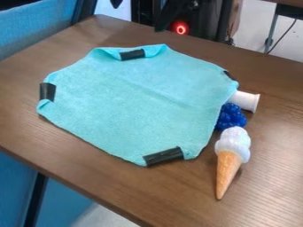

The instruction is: Fold the cloth from bottom right to top left

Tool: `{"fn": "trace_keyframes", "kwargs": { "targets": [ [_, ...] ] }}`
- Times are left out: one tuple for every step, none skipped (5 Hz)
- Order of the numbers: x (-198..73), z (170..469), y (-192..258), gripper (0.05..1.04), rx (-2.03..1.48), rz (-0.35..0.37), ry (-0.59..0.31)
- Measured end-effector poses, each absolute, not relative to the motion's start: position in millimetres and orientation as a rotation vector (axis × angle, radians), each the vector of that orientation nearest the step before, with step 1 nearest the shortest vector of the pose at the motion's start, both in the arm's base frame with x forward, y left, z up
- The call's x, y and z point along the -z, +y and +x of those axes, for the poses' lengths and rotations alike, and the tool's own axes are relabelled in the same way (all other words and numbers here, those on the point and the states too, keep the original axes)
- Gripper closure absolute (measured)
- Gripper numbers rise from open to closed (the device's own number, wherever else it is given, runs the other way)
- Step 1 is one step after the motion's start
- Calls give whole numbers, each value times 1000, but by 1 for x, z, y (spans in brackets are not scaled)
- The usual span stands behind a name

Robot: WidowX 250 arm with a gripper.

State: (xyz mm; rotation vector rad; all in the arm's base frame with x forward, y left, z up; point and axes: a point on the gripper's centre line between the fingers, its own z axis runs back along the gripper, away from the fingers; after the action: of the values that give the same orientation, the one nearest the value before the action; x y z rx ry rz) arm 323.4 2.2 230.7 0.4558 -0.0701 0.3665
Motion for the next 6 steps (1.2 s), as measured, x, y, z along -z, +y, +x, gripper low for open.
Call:
{"fn": "trace_keyframes", "kwargs": {
  "targets": [
    [-218,325,3,84,-356,473,-43],
    [-169,326,-8,84,-161,571,-86],
    [-155,314,-20,84,41,506,-189],
    [-155,301,-34,84,246,327,-329],
    [-171,287,-47,84,355,146,-408],
    [-172,274,-59,84,418,-2,-400]
  ]
}}
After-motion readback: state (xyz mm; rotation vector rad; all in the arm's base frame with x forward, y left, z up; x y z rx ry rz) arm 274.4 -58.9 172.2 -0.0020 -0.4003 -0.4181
